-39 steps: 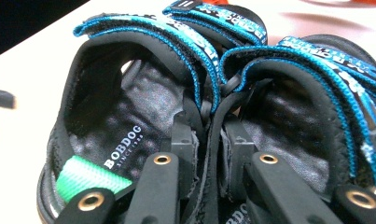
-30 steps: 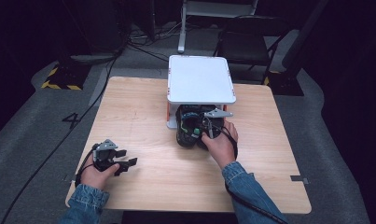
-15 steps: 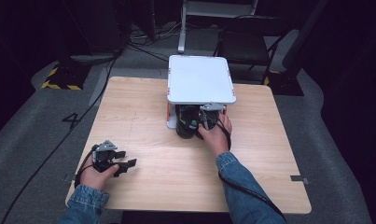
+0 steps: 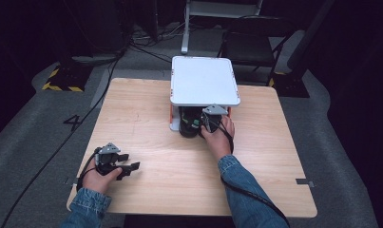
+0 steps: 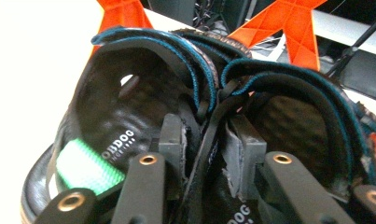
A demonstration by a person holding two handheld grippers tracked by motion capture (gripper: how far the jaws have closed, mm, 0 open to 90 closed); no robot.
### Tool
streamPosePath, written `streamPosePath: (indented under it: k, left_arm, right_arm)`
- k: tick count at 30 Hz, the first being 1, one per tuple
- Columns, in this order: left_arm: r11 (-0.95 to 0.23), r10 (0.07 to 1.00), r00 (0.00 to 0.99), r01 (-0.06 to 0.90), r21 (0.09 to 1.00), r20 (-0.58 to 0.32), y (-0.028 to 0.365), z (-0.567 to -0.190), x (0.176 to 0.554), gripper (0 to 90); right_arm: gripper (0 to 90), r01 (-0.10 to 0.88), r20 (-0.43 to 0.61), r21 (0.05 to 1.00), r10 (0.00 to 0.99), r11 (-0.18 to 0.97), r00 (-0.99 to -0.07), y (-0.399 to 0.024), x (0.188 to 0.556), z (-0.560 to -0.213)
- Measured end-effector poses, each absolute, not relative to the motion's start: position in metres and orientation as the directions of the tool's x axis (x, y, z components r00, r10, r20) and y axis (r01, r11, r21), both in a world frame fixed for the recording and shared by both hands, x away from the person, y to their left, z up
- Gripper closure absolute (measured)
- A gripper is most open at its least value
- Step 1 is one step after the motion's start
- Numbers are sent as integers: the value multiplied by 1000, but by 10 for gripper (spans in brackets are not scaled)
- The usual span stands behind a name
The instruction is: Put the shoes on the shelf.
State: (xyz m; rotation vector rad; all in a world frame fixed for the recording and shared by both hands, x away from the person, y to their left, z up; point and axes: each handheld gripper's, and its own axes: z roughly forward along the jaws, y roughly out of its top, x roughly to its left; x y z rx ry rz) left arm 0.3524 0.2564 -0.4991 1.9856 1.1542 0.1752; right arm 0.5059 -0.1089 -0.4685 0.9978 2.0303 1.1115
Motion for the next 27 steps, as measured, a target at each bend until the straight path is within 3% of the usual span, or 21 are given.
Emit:
streamPosePath:
  k: [9, 11, 12, 13, 27]
  left_arm:
    - [-247, 779, 568, 667, 703, -266, 257, -500, 353, 332]
    - [-245, 779, 567, 668, 703, -267, 256, -500, 353, 332]
    - [-249, 778, 569, 670, 700, -267, 256, -500, 353, 332]
    - [-250, 778, 569, 670, 699, -267, 255, -500, 353, 332]
    - [-269, 759, 596, 652, 709, -260, 241, -497, 359, 332]
  right_arm:
    - [634, 338, -73, 903, 868, 267, -491, -118, 504, -470]
    - [558, 347, -27, 912, 874, 220, -484, -124, 503, -467]
    - [483, 322, -30, 924, 879, 206, -477, -126, 502, -467]
    - [465, 292, -49, 933, 880, 209, -472, -127, 501, -465]
    - [388, 259, -53, 943, 861, 210, -505, -143, 460, -440]
